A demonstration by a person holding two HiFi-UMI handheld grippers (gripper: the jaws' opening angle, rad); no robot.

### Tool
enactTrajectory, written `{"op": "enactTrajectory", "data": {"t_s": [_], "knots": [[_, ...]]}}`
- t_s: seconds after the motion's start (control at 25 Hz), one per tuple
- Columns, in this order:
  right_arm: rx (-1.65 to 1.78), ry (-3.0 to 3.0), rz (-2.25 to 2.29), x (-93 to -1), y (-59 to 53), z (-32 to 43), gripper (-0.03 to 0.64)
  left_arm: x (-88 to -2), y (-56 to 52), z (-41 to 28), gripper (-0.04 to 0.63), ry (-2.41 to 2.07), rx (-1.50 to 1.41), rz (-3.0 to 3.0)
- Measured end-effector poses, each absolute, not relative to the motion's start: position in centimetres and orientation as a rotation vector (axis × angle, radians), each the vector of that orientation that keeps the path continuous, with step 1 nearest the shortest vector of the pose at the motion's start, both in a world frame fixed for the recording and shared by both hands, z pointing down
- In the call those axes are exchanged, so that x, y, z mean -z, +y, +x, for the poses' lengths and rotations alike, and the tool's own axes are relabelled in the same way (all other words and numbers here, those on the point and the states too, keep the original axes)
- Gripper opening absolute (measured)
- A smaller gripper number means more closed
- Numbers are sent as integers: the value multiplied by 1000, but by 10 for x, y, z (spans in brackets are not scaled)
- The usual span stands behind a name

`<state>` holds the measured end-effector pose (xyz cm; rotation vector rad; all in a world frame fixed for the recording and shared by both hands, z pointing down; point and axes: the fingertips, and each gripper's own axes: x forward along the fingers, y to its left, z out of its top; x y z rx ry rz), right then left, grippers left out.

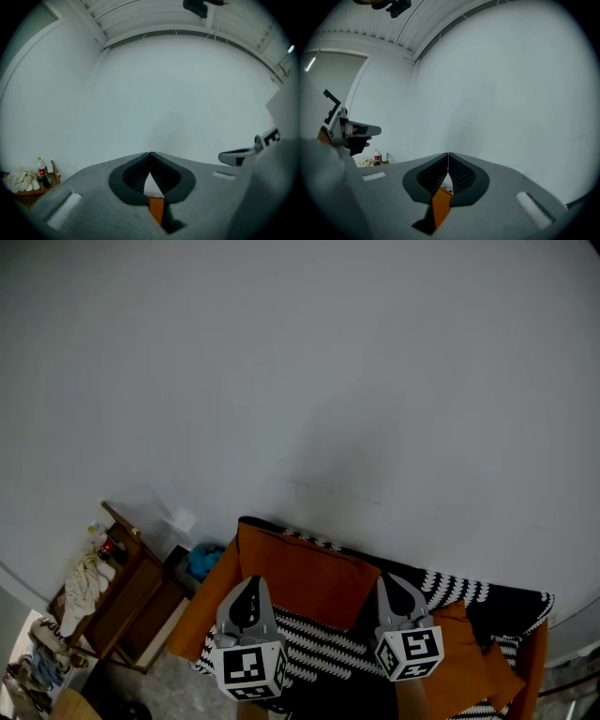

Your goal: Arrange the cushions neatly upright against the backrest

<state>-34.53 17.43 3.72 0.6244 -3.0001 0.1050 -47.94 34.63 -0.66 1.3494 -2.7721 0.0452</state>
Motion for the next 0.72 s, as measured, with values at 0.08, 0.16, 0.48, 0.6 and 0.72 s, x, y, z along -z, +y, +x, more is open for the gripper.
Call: {"op": "enactTrajectory", "data": {"t_s": [0.08,0.16,0.48,0.6,0.72], "knots": [[-107,-2979,678,-42,167,-333,39,2,330,-474,15,-2732,-58,1425],[-115,-2950,744,-48,159,-319,96,-3,311,-467,96,-2682,-66,1511],[-159,-2746,1121,-80,123,-221,199,-37,219,-409,221,-2375,-90,1877],[-187,-2663,1254,-93,109,-180,216,-52,185,-382,236,-2258,-116,1988],[-220,-2571,1392,-104,100,-134,235,-64,154,-350,244,-2148,-143,2089]]}}
